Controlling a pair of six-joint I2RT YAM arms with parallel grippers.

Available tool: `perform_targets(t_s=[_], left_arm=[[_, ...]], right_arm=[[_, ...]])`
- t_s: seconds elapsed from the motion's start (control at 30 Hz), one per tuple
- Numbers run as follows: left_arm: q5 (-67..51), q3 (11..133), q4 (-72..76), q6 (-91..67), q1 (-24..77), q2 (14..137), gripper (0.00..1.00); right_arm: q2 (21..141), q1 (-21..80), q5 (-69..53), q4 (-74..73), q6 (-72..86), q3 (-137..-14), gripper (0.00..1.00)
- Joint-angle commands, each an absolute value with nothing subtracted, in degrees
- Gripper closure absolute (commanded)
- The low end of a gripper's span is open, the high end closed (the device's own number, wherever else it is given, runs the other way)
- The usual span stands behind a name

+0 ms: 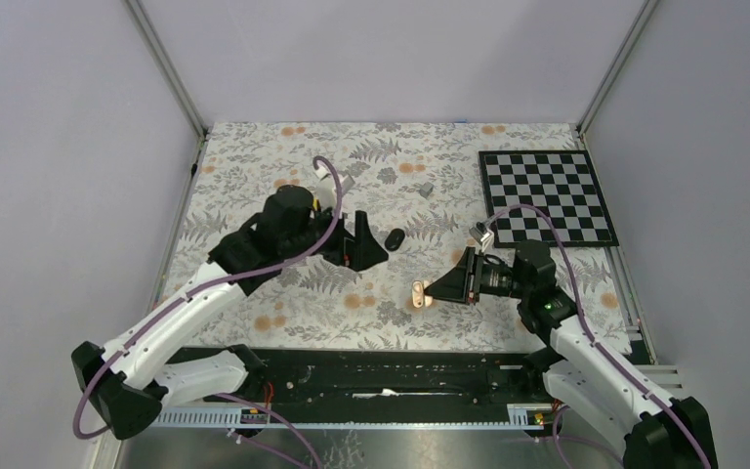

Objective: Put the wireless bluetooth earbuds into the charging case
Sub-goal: Adjust the earbud with the charging case, then pick up the earbud from the center of the board.

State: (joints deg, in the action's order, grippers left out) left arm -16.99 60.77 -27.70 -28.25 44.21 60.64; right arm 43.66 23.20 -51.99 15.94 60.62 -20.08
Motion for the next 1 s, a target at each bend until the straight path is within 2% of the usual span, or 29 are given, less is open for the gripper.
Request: perform_targets(t_s=[0.0, 0.1, 0.2, 0.3, 0.5, 0.73, 0.97], left_arm=[[-24.75, 61.16, -28.51, -24.3, 38.51, 59.92, 0.1], [-24.36, 58.13, -26.59, -25.74, 38.56, 62.71, 0.12], [-16.27, 54.63, -22.82, -26.16, 42.65, 64.62, 0.15], [-7.27, 57.02, -23.36, -24.73, 49.83, 71.19, 0.15], [-1.7, 62.8, -21.93, -21.21, 55.23, 83.92, 0.16], [0.54, 67.88, -17.71, -16.11, 58.68, 94.2, 0.22], [1.41, 73.52, -14.02, -14.07, 59.42, 103.1, 0.28]], right_arm=[[45.56, 22.94, -53.03, 14.63, 55.5, -23.76, 1.0], [45.46, 22.67, -45.08, 3.58, 49.47, -27.37, 1.0], [43.61, 20.92, -37.39, -7.99, 44.61, -30.89, 1.0], [41.43, 17.55, -31.61, -18.1, 41.47, -33.8, 1.0], [37.86, 14.21, -16.58, -35.58, 36.64, -41.29, 1.0], [35.37, 14.11, -9.86, -41.97, 34.48, -42.9, 1.0], [37.87, 11.26, -14.65, -40.78, 31.83, -41.49, 1.0]])
